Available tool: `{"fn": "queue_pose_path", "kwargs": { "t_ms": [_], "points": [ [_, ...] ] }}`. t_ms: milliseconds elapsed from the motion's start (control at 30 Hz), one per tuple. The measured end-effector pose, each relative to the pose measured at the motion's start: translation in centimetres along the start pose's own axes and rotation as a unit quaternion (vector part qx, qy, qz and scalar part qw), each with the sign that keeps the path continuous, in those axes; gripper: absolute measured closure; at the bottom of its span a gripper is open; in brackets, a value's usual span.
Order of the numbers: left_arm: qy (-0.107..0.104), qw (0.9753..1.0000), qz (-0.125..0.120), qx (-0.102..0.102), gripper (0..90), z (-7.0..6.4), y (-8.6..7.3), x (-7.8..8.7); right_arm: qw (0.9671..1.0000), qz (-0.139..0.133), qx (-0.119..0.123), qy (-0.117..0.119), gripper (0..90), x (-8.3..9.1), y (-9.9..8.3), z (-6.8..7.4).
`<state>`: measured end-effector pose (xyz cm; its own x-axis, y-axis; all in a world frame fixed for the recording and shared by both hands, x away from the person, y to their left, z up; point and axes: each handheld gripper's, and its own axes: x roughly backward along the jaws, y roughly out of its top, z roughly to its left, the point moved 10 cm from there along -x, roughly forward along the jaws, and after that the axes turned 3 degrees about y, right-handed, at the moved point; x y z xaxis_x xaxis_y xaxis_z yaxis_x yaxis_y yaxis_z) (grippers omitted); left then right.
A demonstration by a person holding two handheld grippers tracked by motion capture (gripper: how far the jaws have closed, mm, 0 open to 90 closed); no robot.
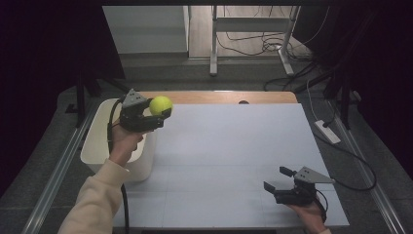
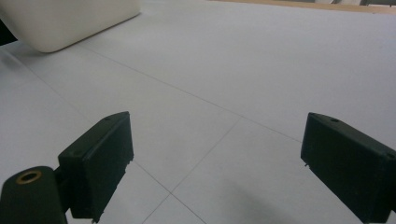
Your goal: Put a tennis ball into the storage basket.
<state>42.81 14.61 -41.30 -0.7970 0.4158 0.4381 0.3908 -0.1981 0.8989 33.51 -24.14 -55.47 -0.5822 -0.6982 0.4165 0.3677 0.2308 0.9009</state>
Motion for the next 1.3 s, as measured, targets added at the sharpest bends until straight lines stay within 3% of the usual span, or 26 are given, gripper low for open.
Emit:
{"fn": "queue_pose_path", "kwargs": {
  "t_ms": [533, 833, 1300],
  "points": [
    [0.039, 0.9988, 0.007, 0.027, 27.3, 3.6, -1.0, 1.1, 1.0, -0.002, 0.0, 0.001, 9.2, 0.0, 0.1, 0.1],
    [0.073, 0.9968, 0.021, 0.022, 27.3, 5.4, -1.9, 1.3, 1.0, 0.0, 0.0, 0.0, 9.2, 0.0, 0.0, 0.0],
    [0.103, 0.993, 0.046, 0.032, 27.2, 7.8, -3.1, 1.4, 1.0, -0.001, -0.001, -0.002, 9.2, 0.0, 0.0, 0.0]
  ]
}}
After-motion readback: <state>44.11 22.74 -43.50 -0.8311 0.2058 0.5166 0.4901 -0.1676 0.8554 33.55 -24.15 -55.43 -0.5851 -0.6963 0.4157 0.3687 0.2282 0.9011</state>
